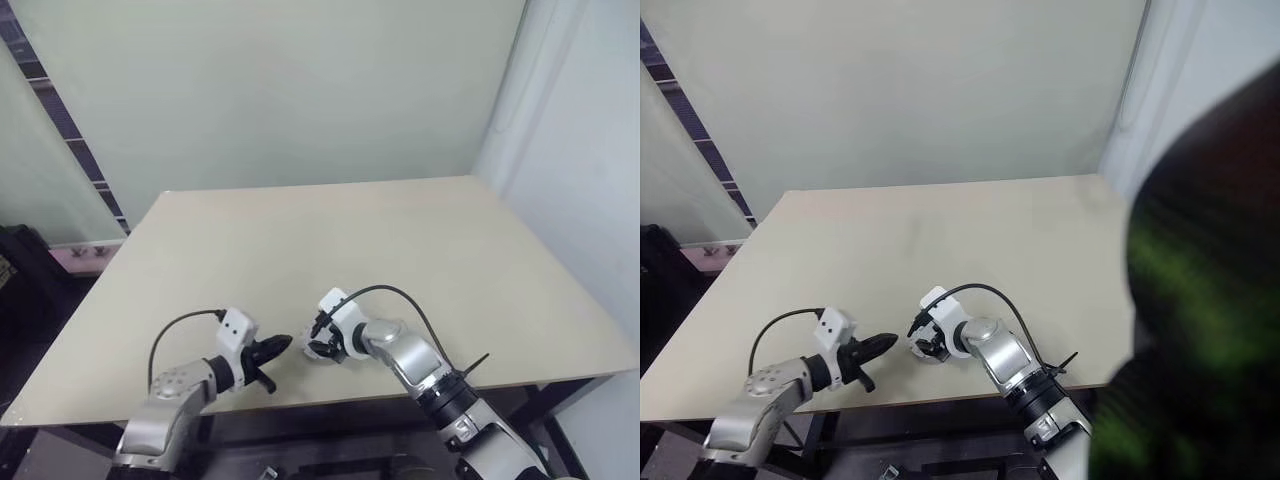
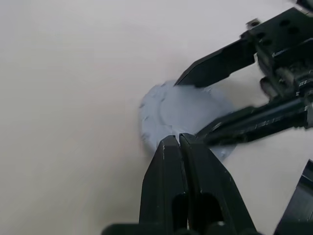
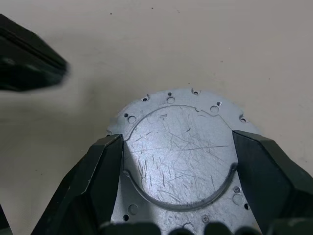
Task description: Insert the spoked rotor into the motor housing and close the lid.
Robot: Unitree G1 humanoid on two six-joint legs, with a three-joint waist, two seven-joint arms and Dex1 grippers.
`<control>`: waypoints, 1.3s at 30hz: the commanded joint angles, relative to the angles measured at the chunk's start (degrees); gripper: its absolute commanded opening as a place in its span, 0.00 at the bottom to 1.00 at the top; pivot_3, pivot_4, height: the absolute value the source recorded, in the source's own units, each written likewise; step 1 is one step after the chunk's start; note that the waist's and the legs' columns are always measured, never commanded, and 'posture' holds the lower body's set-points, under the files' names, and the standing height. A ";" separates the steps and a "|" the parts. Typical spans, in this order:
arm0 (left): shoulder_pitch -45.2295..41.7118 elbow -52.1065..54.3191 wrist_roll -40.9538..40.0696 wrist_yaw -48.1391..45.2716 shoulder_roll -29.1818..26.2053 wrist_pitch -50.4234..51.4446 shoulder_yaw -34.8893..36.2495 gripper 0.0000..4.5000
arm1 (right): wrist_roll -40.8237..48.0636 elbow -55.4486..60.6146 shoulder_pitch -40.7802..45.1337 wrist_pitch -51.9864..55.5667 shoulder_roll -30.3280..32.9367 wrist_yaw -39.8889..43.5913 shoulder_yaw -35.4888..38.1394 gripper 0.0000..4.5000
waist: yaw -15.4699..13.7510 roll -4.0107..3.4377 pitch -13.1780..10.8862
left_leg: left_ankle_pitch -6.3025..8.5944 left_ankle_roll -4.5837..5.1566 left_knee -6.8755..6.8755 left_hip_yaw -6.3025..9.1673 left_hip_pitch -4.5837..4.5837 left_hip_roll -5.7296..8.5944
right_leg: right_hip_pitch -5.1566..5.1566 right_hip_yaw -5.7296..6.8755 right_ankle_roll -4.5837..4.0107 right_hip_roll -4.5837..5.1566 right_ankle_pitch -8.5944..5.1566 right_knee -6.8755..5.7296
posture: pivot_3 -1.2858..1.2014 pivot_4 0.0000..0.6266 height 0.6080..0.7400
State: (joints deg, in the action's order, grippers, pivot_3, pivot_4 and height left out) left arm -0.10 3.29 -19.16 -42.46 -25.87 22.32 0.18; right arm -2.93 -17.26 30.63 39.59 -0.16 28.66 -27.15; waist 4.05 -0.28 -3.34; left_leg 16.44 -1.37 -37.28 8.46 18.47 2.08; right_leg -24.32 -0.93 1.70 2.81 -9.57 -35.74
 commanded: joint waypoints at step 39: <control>-9.37 -21.49 7.46 -3.77 6.76 -11.40 -5.45 0.00 | 6.77 7.06 -1.00 6.08 1.89 2.83 8.74 1.00 | -1.22 -0.19 0.45 | 0.00 0.02 -0.03 0.07 0.04 0.13 | 0.05 -0.07 0.03 0.03 0.01 0.03 | 0.52 0.00 1.00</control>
State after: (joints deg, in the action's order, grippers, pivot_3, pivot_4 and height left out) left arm -9.60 -18.70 -12.19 -45.63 -19.44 10.61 -4.08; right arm 1.97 -13.28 28.64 44.72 1.84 31.43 -20.95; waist 2.83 -0.47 -2.89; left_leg 16.44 -1.35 -37.30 8.54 18.51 2.22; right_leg -24.28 -1.00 1.73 2.84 -9.56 -35.71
